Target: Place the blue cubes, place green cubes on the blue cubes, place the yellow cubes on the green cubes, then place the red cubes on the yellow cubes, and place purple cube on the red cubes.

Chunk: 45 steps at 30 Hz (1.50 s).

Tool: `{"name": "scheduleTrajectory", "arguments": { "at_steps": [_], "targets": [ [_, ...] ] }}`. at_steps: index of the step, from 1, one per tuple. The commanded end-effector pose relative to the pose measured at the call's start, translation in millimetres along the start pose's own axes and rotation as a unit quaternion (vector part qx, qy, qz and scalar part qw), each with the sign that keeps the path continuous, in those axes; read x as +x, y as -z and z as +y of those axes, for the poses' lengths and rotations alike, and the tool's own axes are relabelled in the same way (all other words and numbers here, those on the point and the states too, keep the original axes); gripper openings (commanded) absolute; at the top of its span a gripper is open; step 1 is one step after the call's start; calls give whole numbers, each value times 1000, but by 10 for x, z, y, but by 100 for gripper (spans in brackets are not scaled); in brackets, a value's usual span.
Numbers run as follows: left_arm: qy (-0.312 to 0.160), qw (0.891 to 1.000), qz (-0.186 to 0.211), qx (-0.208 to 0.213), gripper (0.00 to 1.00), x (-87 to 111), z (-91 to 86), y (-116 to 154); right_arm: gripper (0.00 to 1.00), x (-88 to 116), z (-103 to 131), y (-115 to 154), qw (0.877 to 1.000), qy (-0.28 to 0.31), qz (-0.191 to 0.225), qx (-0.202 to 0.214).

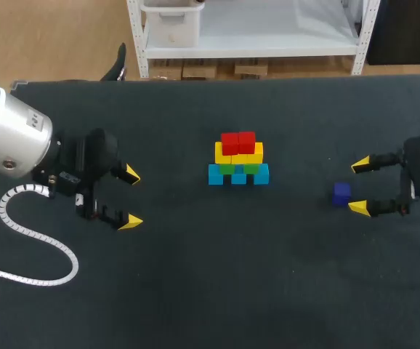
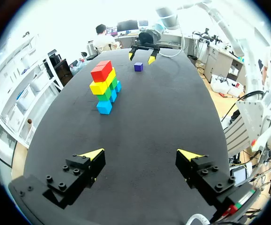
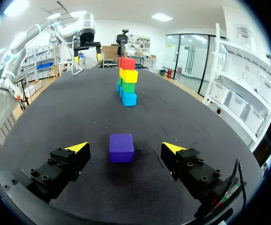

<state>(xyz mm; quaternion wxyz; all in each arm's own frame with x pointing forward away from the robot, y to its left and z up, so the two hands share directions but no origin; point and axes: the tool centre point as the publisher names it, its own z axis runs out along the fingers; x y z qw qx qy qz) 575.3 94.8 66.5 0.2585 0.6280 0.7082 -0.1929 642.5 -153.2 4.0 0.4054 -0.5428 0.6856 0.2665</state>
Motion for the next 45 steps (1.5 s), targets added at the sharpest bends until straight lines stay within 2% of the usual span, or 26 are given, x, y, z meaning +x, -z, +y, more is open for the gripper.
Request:
{"name": "scheduleTrajectory", "arguments": {
  "at_steps": [1,19,22,23,25,27,30,32,33,39,45],
  "targets": [
    [-1,1000,-4,-1,100,18,-8,4,100,30,15,-95,1000,3,1,2],
    [-1,1000,-4,-1,100,18,-8,4,100,61,-18,-211,1000,6,-3,-2],
    [-1,1000,-4,-1,100,18,-8,4,81,51,-31,-218,1000,8,-3,-3],
    [-1,1000,-4,-1,100,18,-8,4,71,50,-30,-225,1000,8,-4,-4],
    [-1,1000,-4,-1,100,18,-8,4,66,49,-31,-242,1000,9,-4,-7],
    [-1,1000,-4,-1,100,18,-8,4,49,44,-36,-254,1000,9,-4,-8],
    [-1,1000,-4,-1,100,18,-8,4,36,41,-42,-266,1000,10,-4,-8],
    [-1,1000,-4,-1,100,18,-8,4,16,43,-41,-275,1000,10,-3,-8],
    [-1,1000,-4,-1,100,18,-8,4,0,41,-41,-277,1000,11,-2,-9],
    [-1,1000,-4,-1,100,18,-8,4,0,-107,-61,-240,1000,18,-4,-13],
    [-1,1000,-4,-1,100,18,-8,4,0,-433,-135,-186,1000,13,-12,-12]
  ]
}}
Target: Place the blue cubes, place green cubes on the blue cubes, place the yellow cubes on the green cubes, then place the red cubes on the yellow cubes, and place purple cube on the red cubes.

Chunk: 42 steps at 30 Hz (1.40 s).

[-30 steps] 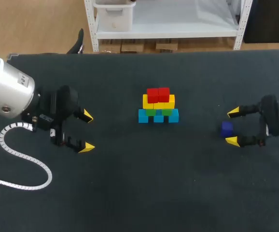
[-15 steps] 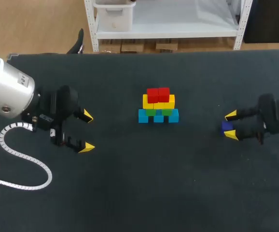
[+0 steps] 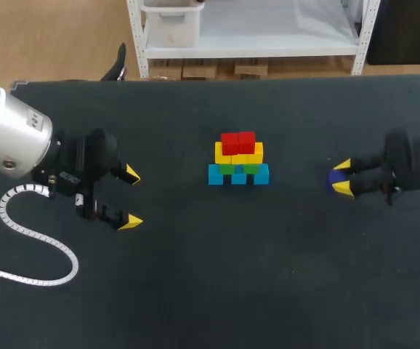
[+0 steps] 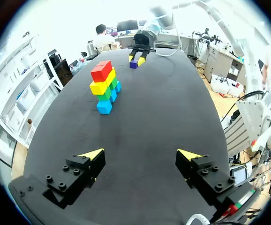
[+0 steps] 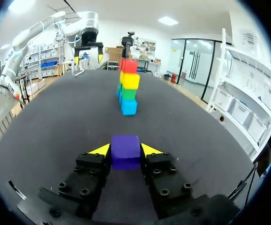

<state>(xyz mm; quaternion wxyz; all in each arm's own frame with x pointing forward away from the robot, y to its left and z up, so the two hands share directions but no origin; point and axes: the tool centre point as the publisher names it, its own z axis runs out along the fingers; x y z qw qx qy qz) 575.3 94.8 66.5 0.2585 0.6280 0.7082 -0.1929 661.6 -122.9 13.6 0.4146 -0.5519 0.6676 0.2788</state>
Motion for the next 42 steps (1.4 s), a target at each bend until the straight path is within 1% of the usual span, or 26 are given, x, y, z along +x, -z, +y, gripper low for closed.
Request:
{"name": "scheduleTrajectory", "arguments": {
  "at_steps": [1,3,6,13,17,18,19,22,28,33,37,42],
  "targets": [
    [-1,1000,-4,-1,100,18,-8,4,0,-232,-44,52,1000,1,10,3],
    [-1,1000,-4,-1,100,18,-8,4,0,-344,-85,41,1000,-3,13,12],
    [-1,1000,-4,-1,100,18,-8,4,0,-516,-156,-1,1000,5,12,16],
    [-1,1000,-4,-1,100,18,-8,4,0,-938,-364,-232,999,30,-12,16],
    [-1,1000,-4,-1,100,18,-8,4,0,-1183,-441,-376,999,33,-25,0],
    [-1,1000,-4,-1,100,18,-8,4,0,-1233,-448,-417,999,35,-14,-8],
    [-1,1000,-4,-1,100,18,-8,4,0,-1289,-450,-451,999,42,-22,-10],
    [-1,1000,-4,-1,100,18,-8,4,0,-1446,-449,-534,998,58,-25,-23],
    [-1,1000,-4,-1,100,18,-8,4,0,-1712,-470,-646,997,68,-26,-26],
    [-1,1000,-4,-1,100,18,-8,4,0,-1854,-381,-723,997,70,-19,-32],
    [-1,1000,-4,-1,100,18,-8,4,0,-1893,-271,-812,997,63,-15,-45],
    [-1,1000,-4,-1,100,18,-8,4,0,-1936,-185,-878,997,56,-9,-46]
  ]
}}
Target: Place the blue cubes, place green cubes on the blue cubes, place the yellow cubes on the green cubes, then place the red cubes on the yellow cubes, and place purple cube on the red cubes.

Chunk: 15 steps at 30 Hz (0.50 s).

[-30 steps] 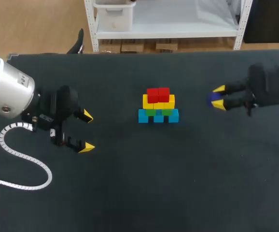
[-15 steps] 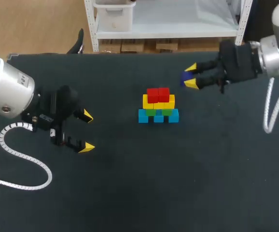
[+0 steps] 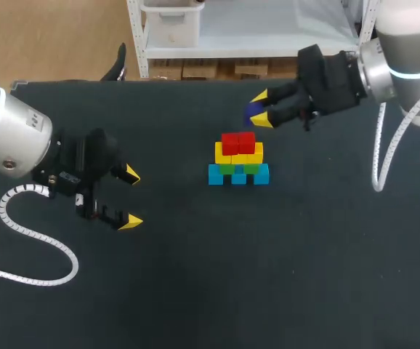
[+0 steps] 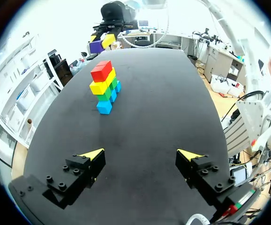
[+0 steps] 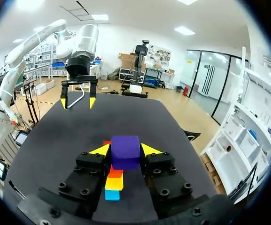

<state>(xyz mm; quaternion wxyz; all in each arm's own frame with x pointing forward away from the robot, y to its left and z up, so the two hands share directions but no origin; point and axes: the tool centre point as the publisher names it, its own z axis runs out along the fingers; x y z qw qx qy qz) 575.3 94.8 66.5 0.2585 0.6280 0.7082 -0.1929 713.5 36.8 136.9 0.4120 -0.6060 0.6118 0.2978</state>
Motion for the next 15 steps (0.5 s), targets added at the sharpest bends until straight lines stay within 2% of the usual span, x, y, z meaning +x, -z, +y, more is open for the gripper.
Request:
{"name": "scheduleTrajectory", "arguments": {
  "at_steps": [1,15],
  "targets": [
    [-1,1000,-4,-1,100,18,-8,4,0,-48,48,-63,1000,-5,8,5],
    [-1,1000,-4,-1,100,18,-8,4,0,-41,235,-174,999,-31,18,-18]
  ]
}}
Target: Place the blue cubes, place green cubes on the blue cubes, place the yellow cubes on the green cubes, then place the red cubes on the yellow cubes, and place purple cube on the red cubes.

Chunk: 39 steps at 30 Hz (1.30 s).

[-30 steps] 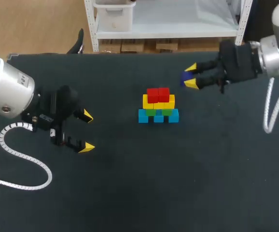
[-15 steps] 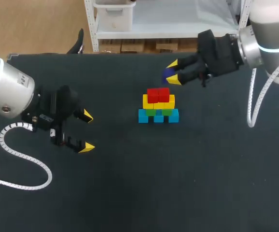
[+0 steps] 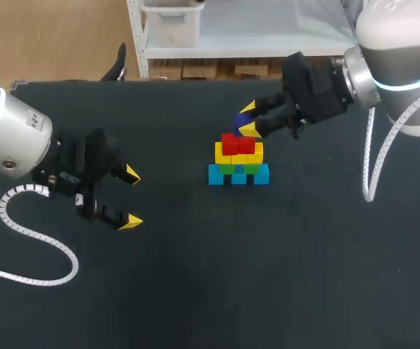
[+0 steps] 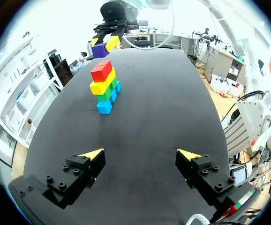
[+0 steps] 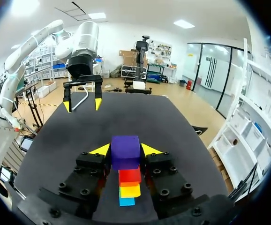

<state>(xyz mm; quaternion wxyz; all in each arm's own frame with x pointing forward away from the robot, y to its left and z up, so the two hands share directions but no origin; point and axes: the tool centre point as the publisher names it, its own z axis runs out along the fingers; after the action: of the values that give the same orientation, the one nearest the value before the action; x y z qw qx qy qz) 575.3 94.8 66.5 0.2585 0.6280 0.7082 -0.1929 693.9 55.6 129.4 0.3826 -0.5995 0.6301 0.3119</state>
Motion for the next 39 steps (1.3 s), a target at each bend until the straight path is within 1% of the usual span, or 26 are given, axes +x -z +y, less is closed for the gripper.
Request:
{"name": "scheduleTrajectory", "arguments": {
  "at_steps": [1,10,38,39],
  "targets": [
    [-1,1000,-4,-1,100,18,-8,4,0,8,18,-5,1000,-1,3,0],
    [-1,1000,-4,-1,100,18,-8,4,0,72,33,-39,1000,-5,10,-5],
    [-1,1000,-4,-1,100,18,-8,4,0,126,-21,-129,1000,-6,11,-10],
    [-1,1000,-4,-1,100,18,-8,4,2,127,-22,-130,1000,-6,11,-10]
  ]
}}
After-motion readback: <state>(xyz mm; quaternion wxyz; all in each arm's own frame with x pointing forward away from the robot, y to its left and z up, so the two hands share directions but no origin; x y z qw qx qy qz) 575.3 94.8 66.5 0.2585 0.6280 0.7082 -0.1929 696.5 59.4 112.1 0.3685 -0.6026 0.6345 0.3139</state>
